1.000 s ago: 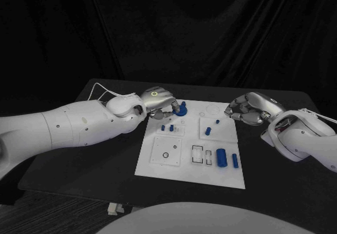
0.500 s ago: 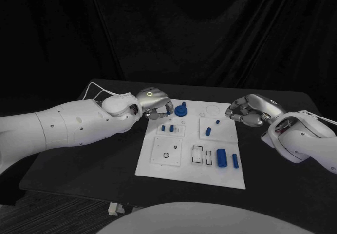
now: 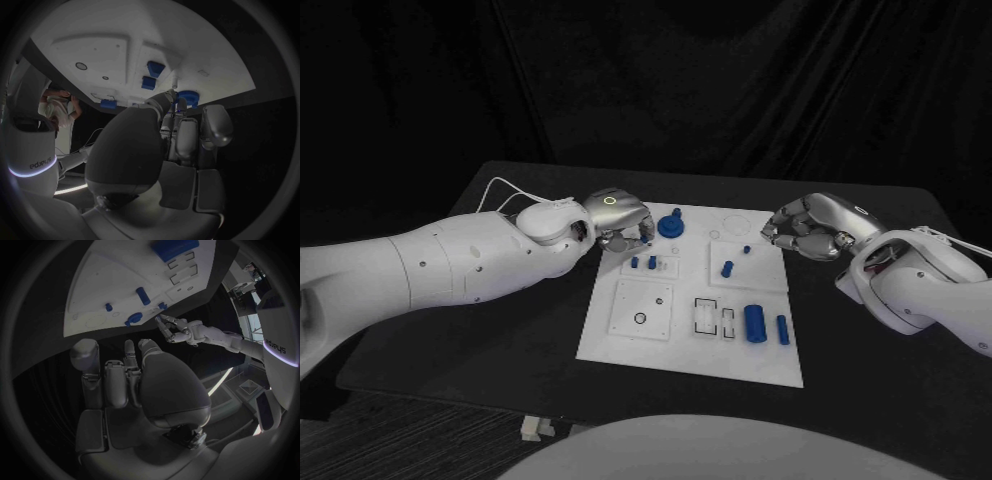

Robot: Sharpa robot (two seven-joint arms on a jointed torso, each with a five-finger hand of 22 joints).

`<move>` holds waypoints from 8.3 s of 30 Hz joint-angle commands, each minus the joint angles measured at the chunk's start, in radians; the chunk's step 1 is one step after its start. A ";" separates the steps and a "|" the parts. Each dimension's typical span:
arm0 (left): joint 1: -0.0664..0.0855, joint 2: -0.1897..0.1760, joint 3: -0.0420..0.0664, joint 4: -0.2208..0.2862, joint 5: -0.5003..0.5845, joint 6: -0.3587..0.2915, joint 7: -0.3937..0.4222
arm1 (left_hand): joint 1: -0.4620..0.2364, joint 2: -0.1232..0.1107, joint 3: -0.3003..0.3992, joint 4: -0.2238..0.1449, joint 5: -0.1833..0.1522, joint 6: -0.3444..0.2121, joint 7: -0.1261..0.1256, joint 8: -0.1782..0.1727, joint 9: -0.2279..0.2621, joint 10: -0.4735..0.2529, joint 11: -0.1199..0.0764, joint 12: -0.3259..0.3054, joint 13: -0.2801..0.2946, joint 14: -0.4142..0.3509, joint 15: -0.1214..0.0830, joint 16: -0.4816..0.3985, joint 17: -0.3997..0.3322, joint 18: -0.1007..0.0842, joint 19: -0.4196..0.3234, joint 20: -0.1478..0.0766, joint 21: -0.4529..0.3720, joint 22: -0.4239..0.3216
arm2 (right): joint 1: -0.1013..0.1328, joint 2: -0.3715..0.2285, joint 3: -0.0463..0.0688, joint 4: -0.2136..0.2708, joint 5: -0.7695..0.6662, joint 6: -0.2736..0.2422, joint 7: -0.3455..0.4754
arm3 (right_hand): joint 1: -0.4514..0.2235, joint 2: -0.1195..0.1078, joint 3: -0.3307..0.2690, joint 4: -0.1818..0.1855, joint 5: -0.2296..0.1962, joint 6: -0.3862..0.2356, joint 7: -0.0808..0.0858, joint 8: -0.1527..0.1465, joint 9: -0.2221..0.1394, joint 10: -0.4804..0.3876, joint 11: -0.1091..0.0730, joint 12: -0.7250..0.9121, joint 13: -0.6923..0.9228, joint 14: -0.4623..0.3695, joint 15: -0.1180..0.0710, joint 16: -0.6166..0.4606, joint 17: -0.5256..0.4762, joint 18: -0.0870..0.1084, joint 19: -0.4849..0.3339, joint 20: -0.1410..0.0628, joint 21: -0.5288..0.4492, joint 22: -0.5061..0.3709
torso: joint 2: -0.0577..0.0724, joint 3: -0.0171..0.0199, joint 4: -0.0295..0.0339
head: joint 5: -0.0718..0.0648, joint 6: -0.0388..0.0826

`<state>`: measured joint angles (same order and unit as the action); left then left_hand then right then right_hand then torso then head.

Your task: Assemble the parts on the task board

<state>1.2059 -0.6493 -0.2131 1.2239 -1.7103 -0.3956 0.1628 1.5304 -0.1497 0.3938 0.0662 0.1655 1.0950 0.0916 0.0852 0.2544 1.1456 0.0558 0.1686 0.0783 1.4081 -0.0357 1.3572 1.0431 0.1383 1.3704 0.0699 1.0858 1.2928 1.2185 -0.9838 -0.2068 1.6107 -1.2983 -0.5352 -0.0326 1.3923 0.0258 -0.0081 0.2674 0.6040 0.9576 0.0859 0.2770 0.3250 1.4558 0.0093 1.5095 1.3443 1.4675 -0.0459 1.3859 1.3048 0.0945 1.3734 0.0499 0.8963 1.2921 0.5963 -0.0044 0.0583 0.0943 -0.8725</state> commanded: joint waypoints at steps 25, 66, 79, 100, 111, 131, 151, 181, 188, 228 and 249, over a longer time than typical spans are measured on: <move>-0.023 0.044 0.001 -0.049 0.000 -0.012 -0.008 | -0.009 0.013 0.036 0.003 -0.001 -0.011 0.009 -0.014 -0.013 0.042 -0.011 -0.003 0.017 -0.005 0.000 -0.016 -0.020 -0.040 -0.011 0.000 -0.020 0.146 | -0.004 -0.001 0.001 0.001 -0.003 -0.005 -0.011 | 0.009 0.001 0.025 -0.006 0.014 0.000 -0.001 0.013 0.014 -0.008 -0.002 -0.072 0.094 0.048 -0.012 -0.010 0.066 0.029 -0.011 0.001 -0.017 0.112 | 0.000 0.0013 -0.0010 | -0.002 0.000; -0.037 0.077 0.001 -0.095 0.000 0.078 -0.029 | -0.021 -0.003 0.033 0.014 -0.012 -0.119 -0.031 -0.025 -0.044 -0.012 -0.002 -0.057 0.018 -0.036 0.002 -0.055 -0.083 -0.031 -0.037 0.002 -0.078 0.134 | -0.004 0.000 0.001 0.003 -0.003 0.003 -0.018 | 0.012 0.003 0.029 -0.007 0.016 0.000 -0.001 0.013 0.014 -0.007 -0.002 -0.071 0.094 0.047 -0.012 -0.011 0.065 0.030 -0.012 0.001 -0.020 0.111 | -0.001 0.0013 -0.0008 | -0.004 0.000; -0.038 0.047 0.001 -0.092 0.000 -0.086 -0.022 | -0.007 -0.030 0.008 0.028 -0.014 -0.306 -0.096 -0.024 -0.100 -0.153 0.020 -0.098 0.010 -0.047 0.015 -0.065 -0.099 -0.028 -0.042 0.015 -0.114 0.130 | -0.004 -0.004 0.001 0.003 -0.003 0.007 -0.022 | 0.013 0.000 0.030 -0.008 0.015 0.001 0.000 0.014 0.015 -0.017 -0.001 -0.082 0.084 0.044 -0.012 -0.020 0.056 0.032 -0.017 0.002 -0.035 0.108 | -0.001 0.0009 -0.0011 | -0.003 0.000; 0.041 -0.156 0.002 0.037 0.479 -0.303 0.246 | -0.264 0.059 -0.183 0.223 0.026 -0.315 -0.040 -0.021 -0.141 -0.574 0.101 0.086 0.024 -0.746 0.186 -0.681 -0.680 -0.033 -0.576 0.124 -0.787 0.003 | 0.029 -0.026 0.001 0.014 -0.235 -0.054 -0.001 | 0.130 -0.154 0.152 -0.027 -0.157 -0.128 -0.004 -0.119 -0.067 -0.532 0.061 -1.136 -0.844 0.053 0.041 0.001 0.074 0.012 0.012 0.035 0.069 0.131 | -0.011 -0.0087 0.0034 | -0.032 0.000; 0.042 -0.204 0.001 0.087 1.319 0.146 0.668 | -0.393 0.023 -0.527 0.234 -0.100 -0.607 -0.097 -0.040 -0.202 -1.096 -0.110 -0.080 -0.054 -1.409 0.126 -1.337 -1.037 -0.058 -1.351 0.173 -1.066 -0.995 | 0.028 0.017 0.001 -0.048 -0.520 0.100 -0.054 | 0.124 -0.253 0.259 -0.038 -0.458 -0.126 -0.052 -0.184 -0.127 -0.699 0.066 -1.297 -1.052 -0.006 0.020 -0.113 -0.033 0.043 -0.072 0.030 -0.123 0.089 | -0.033 -0.0200 0.0126 | -0.043 0.000; 0.014 -0.242 0.000 0.209 1.480 0.386 0.754 | -0.338 0.118 -0.491 0.230 -0.078 -0.689 -0.099 -0.045 -0.211 -1.119 -0.103 -0.052 -0.055 -1.408 0.135 -1.356 -1.043 -0.014 -1.363 0.190 -1.071 -1.113 | 0.021 0.157 0.001 -0.184 -0.535 0.248 -0.032 | 0.084 -0.298 0.145 0.024 -0.174 -0.147 -0.083 -0.194 -0.153 -0.839 0.069 -1.235 -1.151 -0.023 0.022 -0.140 -0.065 0.051 -0.072 0.033 -0.219 0.074 | -0.057 -0.0368 0.0374 | -0.081 0.000; 0.003 -0.255 0.000 0.224 1.482 0.444 0.745 | -0.252 0.219 -0.530 0.226 0.077 -0.697 -0.076 -0.045 -0.212 -1.129 -0.074 -0.026 -0.055 -1.399 0.178 -1.333 -1.036 0.032 -1.358 0.218 -1.069 -1.126 | 0.003 0.236 0.001 -0.303 -0.433 0.299 -0.004 | 0.063 -0.256 0.173 0.012 -0.236 -0.100 -0.054 -0.170 -0.120 -0.714 0.078 -1.105 -1.141 0.005 0.025 -0.094 -0.029 0.037 -0.024 0.034 -0.137 0.104 | -0.040 -0.0520 0.0450 | -0.097 0.000; -0.010 -0.248 0.000 0.210 1.482 0.480 0.746 | -0.134 0.286 -0.592 0.223 0.215 -0.659 -0.052 -0.041 -0.209 -1.120 -0.038 0.015 -0.051 -1.360 0.217 -1.269 -1.022 0.035 -1.331 0.224 -1.058 -1.079 | -0.034 0.267 0.001 -0.365 -0.412 0.295 -0.002 | 0.063 -0.236 0.227 -0.044 -0.163 -0.030 -0.027 -0.131 -0.058 -0.655 0.064 -1.017 -1.101 0.014 0.015 -0.077 -0.016 0.033 -0.008 0.025 -0.106 0.111 | -0.044 -0.0541 0.0460 | -0.096 0.000; -0.015 -0.245 0.000 0.205 1.482 0.482 0.743 | -0.128 0.291 -0.593 0.222 0.221 -0.658 -0.051 -0.041 -0.209 -1.120 -0.035 0.017 -0.051 -1.356 0.220 -1.264 -1.021 0.034 -1.328 0.225 -1.057 -1.075 | -0.050 0.270 0.001 -0.374 -0.412 0.292 -0.004 | 0.061 -0.234 0.236 -0.051 -0.156 -0.019 -0.021 -0.121 -0.046 -0.653 0.064 -1.008 -1.095 0.012 0.014 -0.080 -0.019 0.033 -0.010 0.024 -0.107 0.110 | -0.046 -0.0558 0.0450 | -0.094 0.000; -0.032 -0.230 0.000 0.184 1.482 0.494 0.706 | -0.029 0.320 -0.582 0.199 0.318 -0.587 -0.018 -0.033 -0.202 -1.111 -0.010 0.037 -0.048 -1.328 0.245 -1.223 -1.015 -0.015 -1.287 0.227 -1.044 -1.041 | -0.079 0.307 0.001 -0.446 -0.326 0.213 0.082 | 0.061 -0.171 0.395 -0.171 -0.185 0.074 0.033 -0.012 0.099 -0.481 0.054 -1.005 -1.113 -0.026 0.032 -0.142 -0.083 0.046 -0.066 0.039 -0.165 0.093 | -0.045 -0.0550 0.0449 | -0.086 0.000; -0.037 -0.225 0.000 0.168 1.482 0.501 0.689 | 0.012 0.330 -0.558 0.174 0.346 -0.572 -0.009 -0.032 -0.201 -1.108 -0.001 0.044 -0.047 -1.314 0.254 -1.201 -1.012 -0.046 -1.269 0.226 -1.040 -1.035 | -0.077 0.279 0.001 -0.408 -0.312 0.168 0.086 | 0.075 -0.165 0.395 -0.206 -0.203 0.112 0.025 0.002 0.124 -0.404 0.039 -1.037 -1.135 -0.024 0.020 -0.150 -0.092 0.045 -0.064 0.030 -0.148 0.097 | -0.047 -0.0565 0.0457 | -0.075 0.000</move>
<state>1.1702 -0.8761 -0.2139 1.3920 -0.2356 0.0920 0.6777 1.5292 0.1847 -0.1651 0.2466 0.4973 0.5096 0.0839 0.0503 0.0548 0.0396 0.0402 0.1975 0.0326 0.0777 0.2130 0.1432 0.0214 0.0998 0.0872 0.2931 0.0295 0.2407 1.1407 -0.7024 -0.2062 1.1937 -1.6140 -0.3302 0.0481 1.4510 -0.1714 0.3859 0.0685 0.4123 1.0402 0.1079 0.2460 0.4079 1.0124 0.0683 0.4752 0.2055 1.4384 -0.0217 1.2459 1.2222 0.1479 1.2991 0.0820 0.7455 1.2921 0.5496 -0.0600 0.1036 0.0174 -0.8726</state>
